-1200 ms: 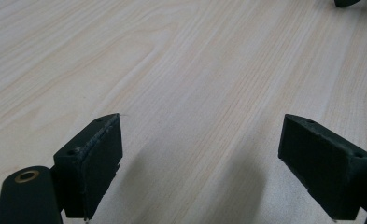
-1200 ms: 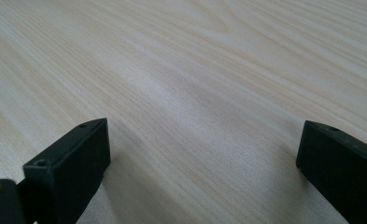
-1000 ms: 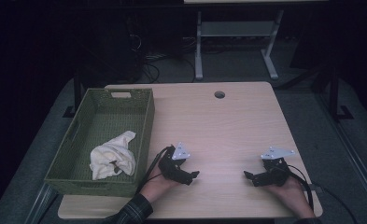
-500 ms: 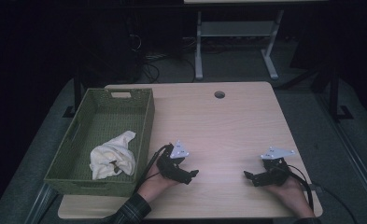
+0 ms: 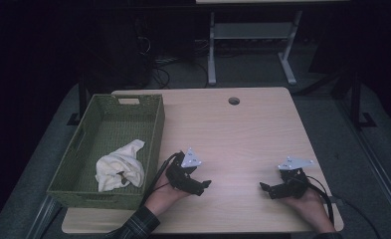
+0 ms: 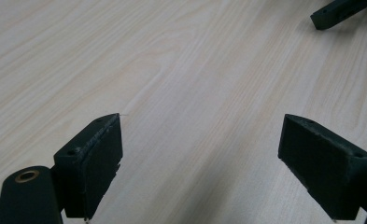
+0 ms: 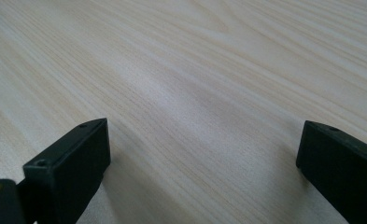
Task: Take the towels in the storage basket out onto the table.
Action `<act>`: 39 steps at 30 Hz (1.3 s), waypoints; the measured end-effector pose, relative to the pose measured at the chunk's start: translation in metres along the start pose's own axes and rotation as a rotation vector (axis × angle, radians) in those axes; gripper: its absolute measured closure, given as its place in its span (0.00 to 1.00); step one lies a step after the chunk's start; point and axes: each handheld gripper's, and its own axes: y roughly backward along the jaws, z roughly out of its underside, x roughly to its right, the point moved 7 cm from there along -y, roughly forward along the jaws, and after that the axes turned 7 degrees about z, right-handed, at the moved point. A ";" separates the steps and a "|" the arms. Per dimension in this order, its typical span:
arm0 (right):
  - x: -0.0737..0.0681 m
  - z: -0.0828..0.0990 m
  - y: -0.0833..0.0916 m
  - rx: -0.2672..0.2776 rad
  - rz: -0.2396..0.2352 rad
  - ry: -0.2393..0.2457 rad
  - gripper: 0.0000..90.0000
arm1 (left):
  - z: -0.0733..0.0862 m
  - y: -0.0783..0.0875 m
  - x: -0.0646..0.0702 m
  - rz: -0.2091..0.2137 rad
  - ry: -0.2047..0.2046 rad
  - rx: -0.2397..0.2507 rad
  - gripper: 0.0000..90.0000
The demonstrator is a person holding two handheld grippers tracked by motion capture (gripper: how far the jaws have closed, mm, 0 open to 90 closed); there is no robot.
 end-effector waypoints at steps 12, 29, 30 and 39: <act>0.000 0.000 0.000 0.000 0.000 0.000 0.03 | -0.006 0.011 -0.004 -0.014 0.014 0.006 0.15; 0.000 0.000 0.000 -0.001 0.000 0.000 0.03 | -0.026 0.029 -0.001 0.009 -0.001 0.036 0.15; 0.000 0.000 0.000 -0.001 0.000 0.001 0.03 | -0.028 0.030 -0.001 0.006 -0.001 0.040 0.15; 0.000 0.000 0.000 -0.001 0.000 0.000 0.03 | -0.037 0.038 0.000 0.017 -0.015 0.042 0.15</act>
